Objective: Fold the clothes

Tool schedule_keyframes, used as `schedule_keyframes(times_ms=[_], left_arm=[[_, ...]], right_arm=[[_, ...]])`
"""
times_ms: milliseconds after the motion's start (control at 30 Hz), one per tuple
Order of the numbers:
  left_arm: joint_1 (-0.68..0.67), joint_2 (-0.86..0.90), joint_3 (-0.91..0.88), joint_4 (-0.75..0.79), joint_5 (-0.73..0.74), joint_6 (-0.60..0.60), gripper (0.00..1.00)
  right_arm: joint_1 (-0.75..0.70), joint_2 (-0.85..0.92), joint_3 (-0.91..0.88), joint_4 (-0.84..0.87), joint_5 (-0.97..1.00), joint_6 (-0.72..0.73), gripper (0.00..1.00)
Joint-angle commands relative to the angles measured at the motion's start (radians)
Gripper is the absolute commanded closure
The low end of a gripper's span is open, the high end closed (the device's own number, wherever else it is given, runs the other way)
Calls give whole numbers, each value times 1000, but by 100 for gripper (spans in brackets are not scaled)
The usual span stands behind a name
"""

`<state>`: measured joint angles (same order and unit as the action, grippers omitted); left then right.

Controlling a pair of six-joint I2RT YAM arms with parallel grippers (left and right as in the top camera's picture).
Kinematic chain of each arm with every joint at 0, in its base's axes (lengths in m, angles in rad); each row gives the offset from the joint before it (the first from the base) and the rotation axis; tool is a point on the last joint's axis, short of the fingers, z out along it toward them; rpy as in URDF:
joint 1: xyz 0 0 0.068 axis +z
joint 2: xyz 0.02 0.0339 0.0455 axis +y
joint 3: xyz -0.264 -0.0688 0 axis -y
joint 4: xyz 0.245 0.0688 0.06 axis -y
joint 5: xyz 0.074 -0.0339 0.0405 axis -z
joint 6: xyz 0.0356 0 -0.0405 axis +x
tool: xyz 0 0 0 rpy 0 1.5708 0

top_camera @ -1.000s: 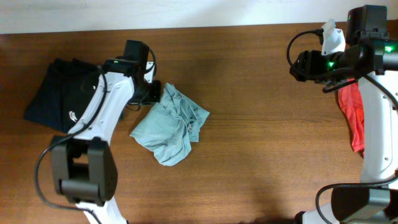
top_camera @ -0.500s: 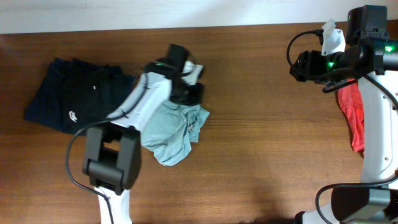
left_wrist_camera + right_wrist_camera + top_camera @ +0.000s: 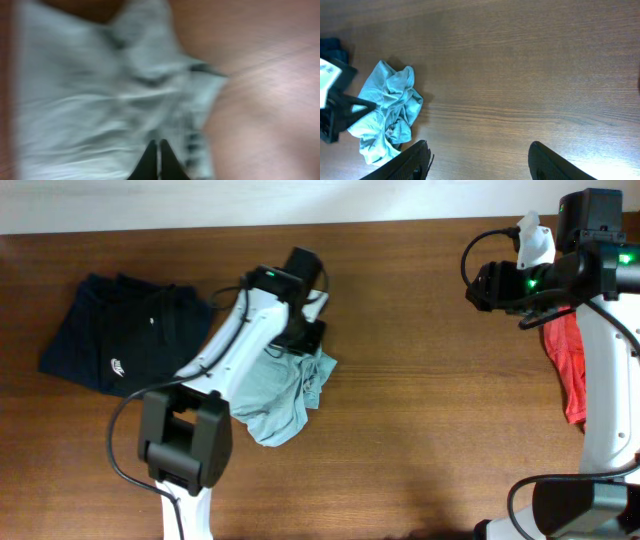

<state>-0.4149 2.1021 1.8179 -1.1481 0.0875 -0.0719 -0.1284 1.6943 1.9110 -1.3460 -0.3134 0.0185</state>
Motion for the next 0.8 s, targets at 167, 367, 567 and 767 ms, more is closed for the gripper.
schedule_keyframes(times_ms=[167,367,567,767], left_arm=[[76,86,15,14,129,97,92],[-35,188,16,53,280,142,96],[-168,181,43,52,252,150,97],[-175,178,190,-77,94,121,99]], right_arm=[[4,-3,-3,6,-12,-2,32],[4,-3,-3,0,-12,-2,32],[4,-3,-3,-4,-12,-2,32],[4,-3,-3,-5,-12,-2,32]])
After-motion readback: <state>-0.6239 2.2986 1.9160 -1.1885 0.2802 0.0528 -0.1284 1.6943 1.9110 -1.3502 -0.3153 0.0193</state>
